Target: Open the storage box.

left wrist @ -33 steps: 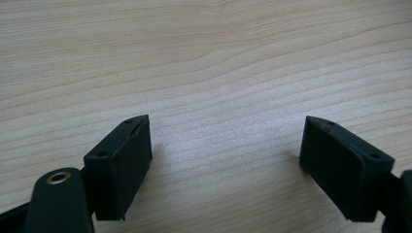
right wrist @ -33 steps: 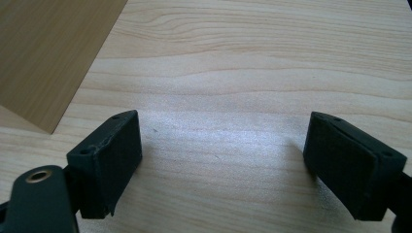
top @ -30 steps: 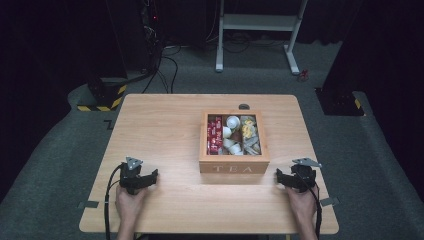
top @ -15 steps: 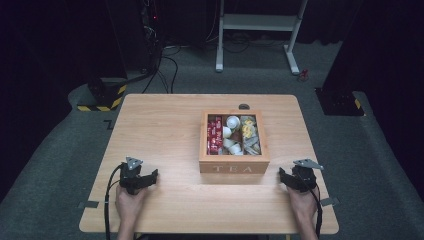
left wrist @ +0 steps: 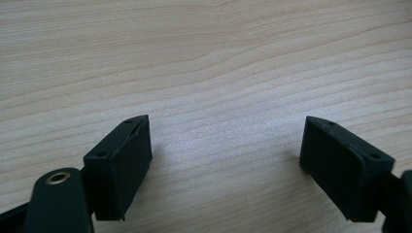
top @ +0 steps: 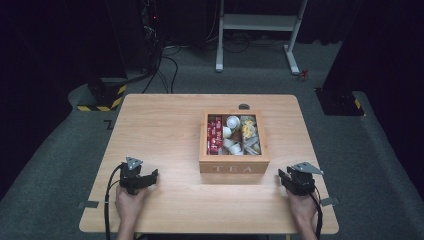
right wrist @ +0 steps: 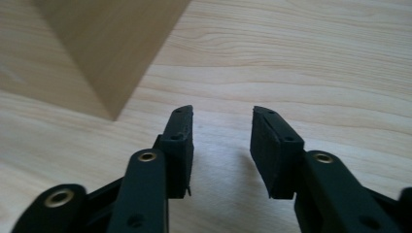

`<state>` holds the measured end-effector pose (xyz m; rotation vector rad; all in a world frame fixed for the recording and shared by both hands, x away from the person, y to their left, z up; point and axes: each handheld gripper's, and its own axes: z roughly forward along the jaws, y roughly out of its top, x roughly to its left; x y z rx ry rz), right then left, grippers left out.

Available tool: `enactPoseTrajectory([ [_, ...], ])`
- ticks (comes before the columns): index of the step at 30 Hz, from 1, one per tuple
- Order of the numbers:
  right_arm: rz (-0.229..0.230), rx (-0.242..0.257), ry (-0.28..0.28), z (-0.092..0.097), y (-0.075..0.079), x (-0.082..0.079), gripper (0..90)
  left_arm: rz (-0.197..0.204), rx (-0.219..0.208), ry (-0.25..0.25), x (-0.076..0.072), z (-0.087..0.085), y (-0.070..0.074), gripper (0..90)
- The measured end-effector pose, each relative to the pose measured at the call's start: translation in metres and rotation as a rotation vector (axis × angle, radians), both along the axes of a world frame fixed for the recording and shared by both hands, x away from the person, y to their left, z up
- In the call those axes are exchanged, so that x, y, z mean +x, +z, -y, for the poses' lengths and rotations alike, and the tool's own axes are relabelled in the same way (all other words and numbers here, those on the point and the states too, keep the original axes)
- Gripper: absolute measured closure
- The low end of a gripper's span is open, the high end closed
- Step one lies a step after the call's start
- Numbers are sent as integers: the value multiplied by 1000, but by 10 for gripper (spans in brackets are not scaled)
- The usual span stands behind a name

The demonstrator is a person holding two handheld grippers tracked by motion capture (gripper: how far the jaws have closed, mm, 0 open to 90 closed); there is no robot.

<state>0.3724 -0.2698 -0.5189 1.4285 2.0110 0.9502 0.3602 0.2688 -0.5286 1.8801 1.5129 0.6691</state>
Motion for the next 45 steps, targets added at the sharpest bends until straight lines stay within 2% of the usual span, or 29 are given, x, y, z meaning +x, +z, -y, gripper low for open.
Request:
enactPoseTrajectory([
  [9, 10, 19, 110, -11, 4, -10, 758, 0, 0, 0, 0, 0, 0, 195],
  [17, 14, 42, 182, -24, 7, -14, 809, 0, -1, 1, 0, 0, 0, 195],
  [25, 13, 59, 214, -33, 10, -15, 827, 0, -1, 1, 0, 0, 0, 196],
  [38, 35, 75, 267, -46, 21, -11, 838, 0, -1, 1, 0, 0, 0, 196],
  [45, 35, 88, 268, -50, 23, -8, 839, 0, -1, 1, 0, 0, 0, 195],
])
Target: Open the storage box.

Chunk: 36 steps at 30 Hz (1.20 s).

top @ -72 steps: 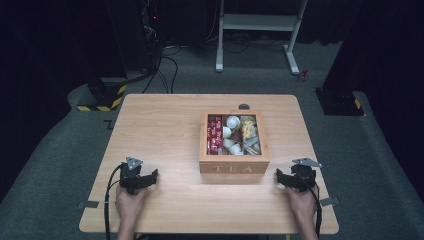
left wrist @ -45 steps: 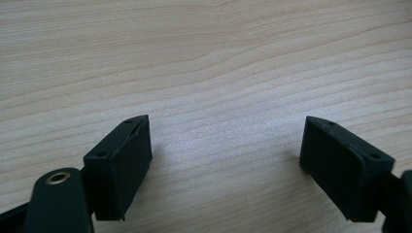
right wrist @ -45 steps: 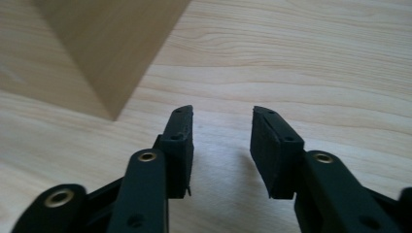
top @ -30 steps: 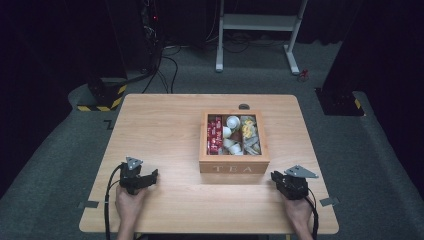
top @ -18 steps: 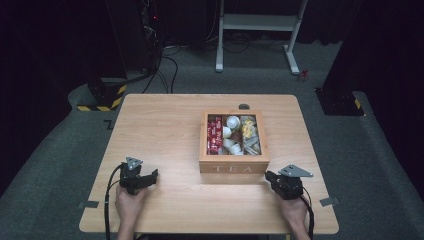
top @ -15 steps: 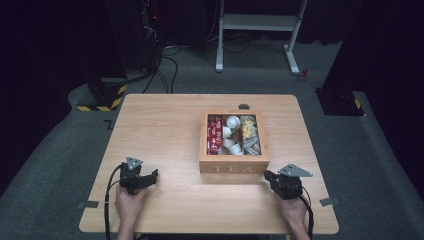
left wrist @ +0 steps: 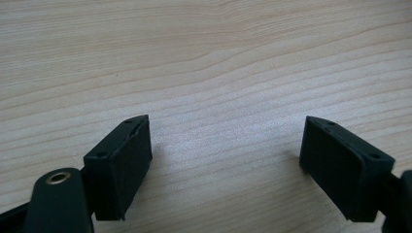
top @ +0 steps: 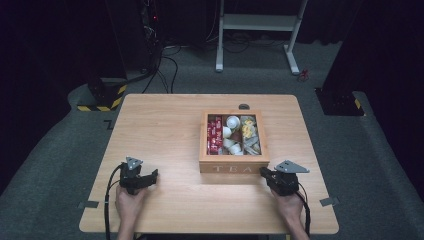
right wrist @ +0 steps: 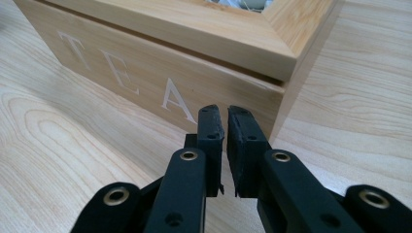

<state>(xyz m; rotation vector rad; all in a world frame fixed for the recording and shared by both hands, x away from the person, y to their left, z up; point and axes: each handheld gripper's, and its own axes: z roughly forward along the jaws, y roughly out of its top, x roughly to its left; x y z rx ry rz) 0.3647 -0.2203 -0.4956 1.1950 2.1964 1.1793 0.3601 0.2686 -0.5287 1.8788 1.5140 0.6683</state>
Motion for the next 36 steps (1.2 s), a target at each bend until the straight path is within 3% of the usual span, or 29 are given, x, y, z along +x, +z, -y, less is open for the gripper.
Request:
enactPoseTrajectory([
  [19, 12, -4, 16, -3, 7, 3, 850, 0, 0, 0, 0, 0, 0, 195],
  [33, 12, 40, -3, 0, 15, 4, 861, 0, 0, 0, 0, 0, 0, 195],
  [36, 15, 26, 1, -1, 16, 4, 861, 0, 1, 0, 0, 0, 0, 195],
])
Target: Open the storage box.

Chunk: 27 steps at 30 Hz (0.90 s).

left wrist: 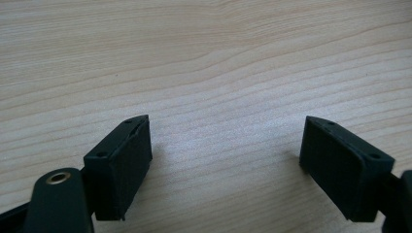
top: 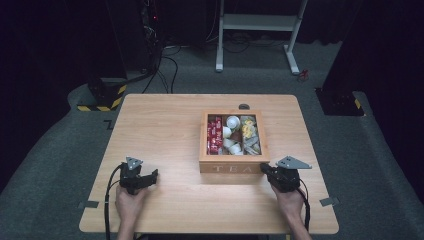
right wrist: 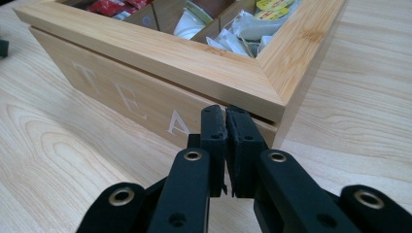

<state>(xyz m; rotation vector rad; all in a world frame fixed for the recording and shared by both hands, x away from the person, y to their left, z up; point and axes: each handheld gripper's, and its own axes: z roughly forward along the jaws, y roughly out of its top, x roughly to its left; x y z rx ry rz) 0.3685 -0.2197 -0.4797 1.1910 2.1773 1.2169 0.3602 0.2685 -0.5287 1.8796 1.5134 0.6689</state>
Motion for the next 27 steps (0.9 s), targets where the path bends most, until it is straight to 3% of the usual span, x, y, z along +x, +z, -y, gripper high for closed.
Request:
enactPoseTrajectory([
  [18, 22, -33, 7, -2, 5, 0, 870, 1, -1, -8, 0, 0, 0, 212],
  [27, 63, -44, 17, -2, 14, 0, 875, 1, -3, -15, 0, 1, 0, 205],
])
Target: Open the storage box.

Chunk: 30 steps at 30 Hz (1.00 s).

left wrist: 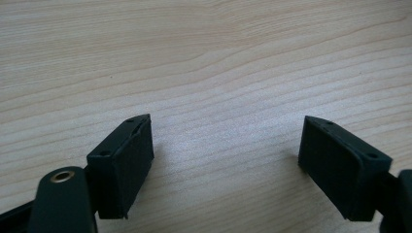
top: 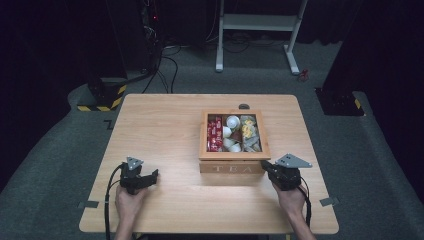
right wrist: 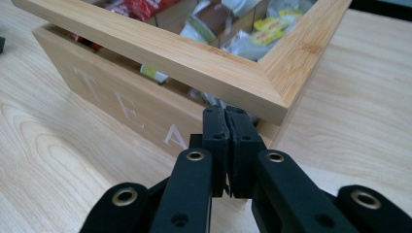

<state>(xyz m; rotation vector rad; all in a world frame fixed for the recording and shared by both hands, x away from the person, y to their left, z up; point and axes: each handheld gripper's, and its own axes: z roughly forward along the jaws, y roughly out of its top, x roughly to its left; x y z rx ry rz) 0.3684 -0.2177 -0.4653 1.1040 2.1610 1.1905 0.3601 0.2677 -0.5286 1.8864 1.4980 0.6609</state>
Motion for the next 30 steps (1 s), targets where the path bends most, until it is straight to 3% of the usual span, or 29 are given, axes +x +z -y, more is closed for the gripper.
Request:
enactPoseTrajectory([
  [11, 33, 6, 14, -4, 13, 8, 874, -4, -4, -1, 0, 0, 0, 203],
  [19, 55, 16, 26, -5, 27, 13, 871, 8, -62, -22, -1, -1, 3, 220],
  [30, 88, 42, 43, -4, 52, 26, 866, 75, -139, -146, 7, 25, 34, 221],
])
